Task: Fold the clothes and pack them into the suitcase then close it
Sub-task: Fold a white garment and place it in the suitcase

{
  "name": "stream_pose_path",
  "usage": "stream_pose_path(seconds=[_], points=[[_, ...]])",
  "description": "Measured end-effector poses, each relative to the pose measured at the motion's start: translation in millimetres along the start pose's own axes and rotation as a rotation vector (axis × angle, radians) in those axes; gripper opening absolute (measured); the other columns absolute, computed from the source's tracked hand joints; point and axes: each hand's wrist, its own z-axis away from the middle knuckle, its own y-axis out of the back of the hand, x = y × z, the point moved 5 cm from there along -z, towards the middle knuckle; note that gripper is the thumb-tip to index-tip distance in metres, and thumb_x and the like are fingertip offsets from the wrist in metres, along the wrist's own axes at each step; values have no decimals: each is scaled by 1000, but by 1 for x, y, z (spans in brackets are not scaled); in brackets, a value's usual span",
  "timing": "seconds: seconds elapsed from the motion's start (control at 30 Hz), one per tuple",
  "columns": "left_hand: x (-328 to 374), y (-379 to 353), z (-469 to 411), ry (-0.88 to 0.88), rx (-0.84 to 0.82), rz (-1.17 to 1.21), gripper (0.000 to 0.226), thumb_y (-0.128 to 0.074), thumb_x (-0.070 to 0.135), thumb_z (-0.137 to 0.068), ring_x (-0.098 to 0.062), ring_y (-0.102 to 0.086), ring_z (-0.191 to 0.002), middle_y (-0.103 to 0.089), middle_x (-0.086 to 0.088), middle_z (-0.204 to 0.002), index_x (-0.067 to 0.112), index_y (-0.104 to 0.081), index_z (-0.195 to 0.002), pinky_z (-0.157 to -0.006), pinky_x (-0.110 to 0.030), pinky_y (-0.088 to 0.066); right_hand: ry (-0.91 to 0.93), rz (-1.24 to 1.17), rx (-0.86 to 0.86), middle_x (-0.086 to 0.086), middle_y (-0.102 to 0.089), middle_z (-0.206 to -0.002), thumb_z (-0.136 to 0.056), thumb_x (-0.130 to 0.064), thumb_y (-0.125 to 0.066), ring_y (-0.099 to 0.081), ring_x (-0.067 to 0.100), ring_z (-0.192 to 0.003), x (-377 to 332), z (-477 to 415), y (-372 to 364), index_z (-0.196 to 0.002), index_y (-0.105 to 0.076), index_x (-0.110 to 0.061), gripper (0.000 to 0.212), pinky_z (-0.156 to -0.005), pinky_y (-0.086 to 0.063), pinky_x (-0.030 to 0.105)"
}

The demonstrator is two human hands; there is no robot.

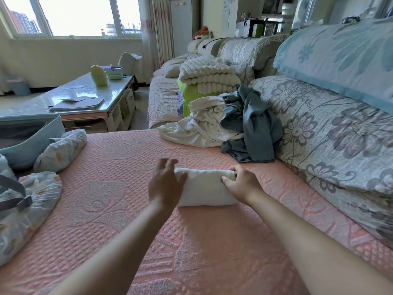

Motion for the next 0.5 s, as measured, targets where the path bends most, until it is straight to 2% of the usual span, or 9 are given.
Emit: stream_pose_path(seconds=[0.07, 0.1, 0.13, 0.2, 0.23, 0.3, 0.33, 0.4, 0.5], points=[[26, -9, -1, -359, 73, -144, 32, -70, 15, -86, -29, -60, -113, -61, -5, -128, 17, -67, -118, -95, -42, -48, 7, 127, 5, 6, -61, -119, -96, -42, -54, -58, 25, -106, 1, -9, -7, -120, -54, -16, 36, -84, -48, 35], [36, -18, 2, -518, 25, -175, 31, -69, 16, -87, -29, -59, -119, -62, -4, -131, 18, -68, -118, -100, -44, -45, 12, 217, -5, 7, -57, -126, -98, -43, -50, -57, 27, -110, 2, -13, -11, -124, -52, -16, 38, -86, -48, 36], [41, -30, 5, -597, -92, -192, 33, -64, 23, -92, -26, -53, -129, -58, -2, -139, 19, -66, -124, -108, -45, -39, 25, 312, -7, 8, -52, -133, -99, -42, -47, -54, 28, -116, 2, -17, -13, -130, -50, -16, 41, -90, -47, 38], [36, -53, 9, -531, -353, -248, 48, -42, 45, -100, -19, -32, -146, -41, 3, -154, 24, -50, -143, -119, -44, -21, 115, 444, 49, 10, -44, -142, -99, -36, -48, -47, 30, -126, -3, -24, -16, -141, -45, -15, 47, -99, -42, 40], [31, -60, 8, -483, -406, -289, 57, -30, 53, -99, -18, -27, -147, -37, 5, -157, 26, -44, -147, -120, -43, -17, 211, 450, 101, 11, -45, -142, -98, -29, -50, -46, 30, -128, -8, -25, -17, -142, -47, -13, 47, -103, -40, 40], [26, -63, 3, -459, -395, -315, 72, -12, 62, -91, -19, -31, -145, -39, 5, -156, 30, -42, -148, -117, -42, -20, 428, 397, 127, 9, -54, -138, -95, -15, -52, -50, 29, -127, -17, -24, -24, -137, -57, -13, 42, -107, -39, 41], [26, -63, 2, -457, -387, -299, 78, -9, 65, -86, -20, -32, -144, -40, 4, -155, 31, -43, -148, -116, -42, -21, 499, 375, 79, 7, -56, -138, -96, -13, -50, -51, 28, -128, -19, -23, -30, -136, -58, -14, 42, -109, -40, 41], [21, -65, -2, -427, -447, -273, 77, -18, 70, -86, -21, -29, -146, -35, 4, -158, 32, -39, -150, -117, -41, -23, 486, 344, -111, 3, -50, -148, -101, -18, -42, -46, 23, -136, -20, -20, -42, -145, -50, -18, 45, -114, -35, 40], [2, -66, -7, -347, -562, -233, 85, -40, 79, -80, -18, -26, -147, -26, 8, -161, 36, -31, -152, -117, -39, -28, 294, 347, -342, 1, -24, -165, -105, -28, -30, -19, 17, -151, -13, -22, -48, -158, -26, -20, 54, -124, -13, 34]])
